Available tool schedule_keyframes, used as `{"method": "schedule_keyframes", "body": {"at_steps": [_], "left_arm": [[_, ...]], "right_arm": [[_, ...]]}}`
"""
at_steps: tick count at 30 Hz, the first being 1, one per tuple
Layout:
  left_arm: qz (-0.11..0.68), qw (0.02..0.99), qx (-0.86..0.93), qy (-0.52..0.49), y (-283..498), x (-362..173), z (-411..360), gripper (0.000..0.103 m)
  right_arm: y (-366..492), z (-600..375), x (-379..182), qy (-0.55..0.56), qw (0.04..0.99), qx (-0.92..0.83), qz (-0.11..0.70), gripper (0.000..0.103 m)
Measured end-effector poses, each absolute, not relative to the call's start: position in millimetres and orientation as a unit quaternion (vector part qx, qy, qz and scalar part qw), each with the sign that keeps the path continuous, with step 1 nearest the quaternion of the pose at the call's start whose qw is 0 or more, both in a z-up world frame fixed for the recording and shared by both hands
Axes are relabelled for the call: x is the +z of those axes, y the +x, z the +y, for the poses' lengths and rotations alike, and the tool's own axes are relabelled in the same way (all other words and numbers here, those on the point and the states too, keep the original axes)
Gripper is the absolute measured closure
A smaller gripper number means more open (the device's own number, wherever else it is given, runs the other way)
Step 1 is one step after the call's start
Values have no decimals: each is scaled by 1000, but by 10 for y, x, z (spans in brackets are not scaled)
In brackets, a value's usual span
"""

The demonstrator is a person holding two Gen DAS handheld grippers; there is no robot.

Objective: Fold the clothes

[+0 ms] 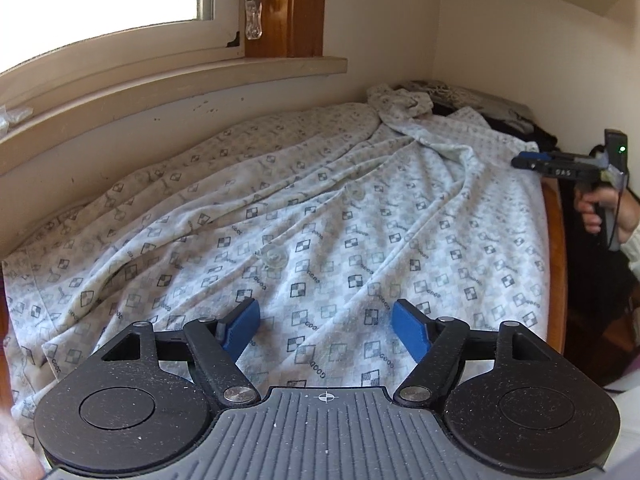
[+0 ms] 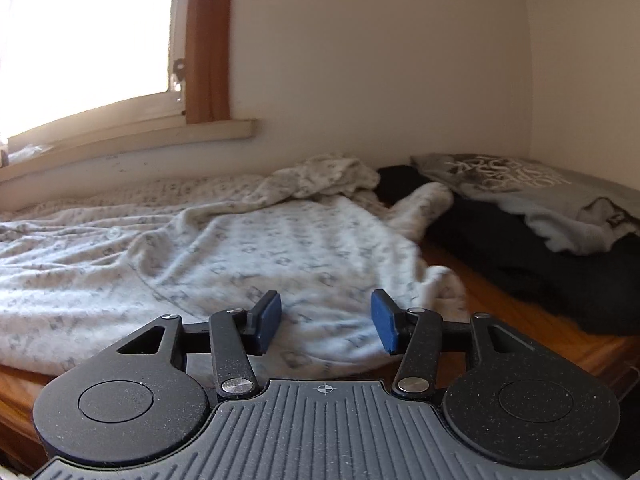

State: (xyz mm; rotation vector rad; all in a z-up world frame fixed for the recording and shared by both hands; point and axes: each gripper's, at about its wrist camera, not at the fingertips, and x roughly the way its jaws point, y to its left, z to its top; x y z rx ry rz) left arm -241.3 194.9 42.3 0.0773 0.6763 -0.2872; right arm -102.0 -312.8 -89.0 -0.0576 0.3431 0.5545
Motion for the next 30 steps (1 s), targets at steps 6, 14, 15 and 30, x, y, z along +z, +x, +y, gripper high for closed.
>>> {"method": "schedule_keyframes", "body": {"at_steps": [6, 14, 15, 30], "left_arm": [[324, 937, -125, 41, -2340, 454, 1893, 24], [294, 944, -140, 57, -1864, 723, 1497, 20], [288, 944, -150, 57, -1765, 762, 1407, 18], [314, 921, -214, 88, -722, 356, 592, 28]], "right_arm": [[-1014, -3117, -914, -33, 949, 271, 160, 53], [-1053, -3135, -967, -26, 951, 271, 145, 53], [-1053, -3137, -972, -25, 951, 271, 144, 53], [-1095, -3160, -1030, -24, 954, 272, 126, 53]]}}
